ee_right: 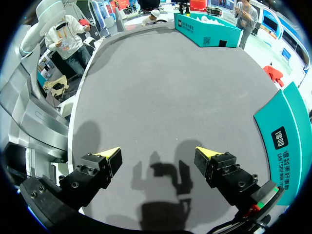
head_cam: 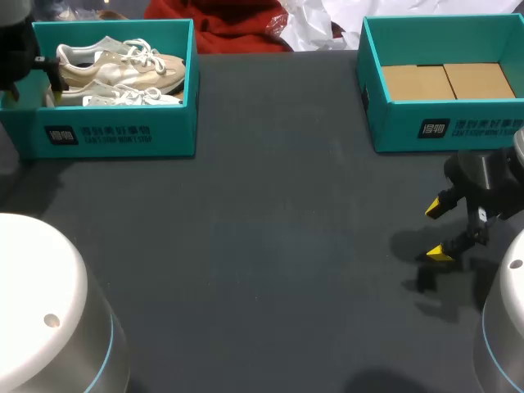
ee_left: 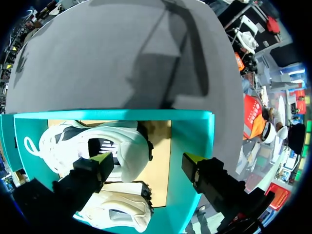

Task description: Take the shoe out of the shoebox, open the shoe tongue, remove and reinsert the insole, then place the shoe into the shoebox

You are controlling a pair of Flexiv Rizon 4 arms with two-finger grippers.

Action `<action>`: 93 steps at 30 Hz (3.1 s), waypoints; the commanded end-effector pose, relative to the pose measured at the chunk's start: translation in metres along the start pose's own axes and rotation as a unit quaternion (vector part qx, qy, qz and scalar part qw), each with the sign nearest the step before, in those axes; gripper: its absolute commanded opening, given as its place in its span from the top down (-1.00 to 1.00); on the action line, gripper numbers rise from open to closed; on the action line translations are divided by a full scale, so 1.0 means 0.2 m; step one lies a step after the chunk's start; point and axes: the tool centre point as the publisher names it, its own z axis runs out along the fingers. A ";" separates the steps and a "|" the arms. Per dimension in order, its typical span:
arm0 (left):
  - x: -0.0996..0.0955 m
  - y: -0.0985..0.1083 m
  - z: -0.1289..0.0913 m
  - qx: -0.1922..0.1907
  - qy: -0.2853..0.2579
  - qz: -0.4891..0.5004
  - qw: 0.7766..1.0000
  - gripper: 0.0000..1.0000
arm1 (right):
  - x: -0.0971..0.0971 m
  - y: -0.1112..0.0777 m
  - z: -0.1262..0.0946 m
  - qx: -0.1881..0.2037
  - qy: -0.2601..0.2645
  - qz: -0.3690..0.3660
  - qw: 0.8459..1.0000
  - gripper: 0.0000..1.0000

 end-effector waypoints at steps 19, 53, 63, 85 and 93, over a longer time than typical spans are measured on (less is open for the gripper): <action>-0.05 -0.02 0.15 0.015 0.014 0.005 1.000 -0.73 | 0.01 0.00 0.00 0.001 -0.002 0.000 1.000 -1.00; 0.00 0.03 0.24 0.001 0.033 0.005 0.999 1.00 | 0.01 0.00 0.00 0.001 -0.002 0.000 1.000 -1.00; 0.01 0.03 0.23 0.002 0.036 0.012 0.999 1.00 | 0.01 0.00 0.00 0.001 -0.002 0.000 1.000 -1.00; 0.09 0.09 0.07 -0.018 0.020 0.004 1.000 1.00 | 0.01 0.00 0.00 0.001 -0.002 0.000 1.000 -1.00; 0.10 0.12 -0.08 -0.038 0.018 0.001 0.999 1.00 | 0.01 0.00 0.00 0.001 -0.002 0.000 1.000 -1.00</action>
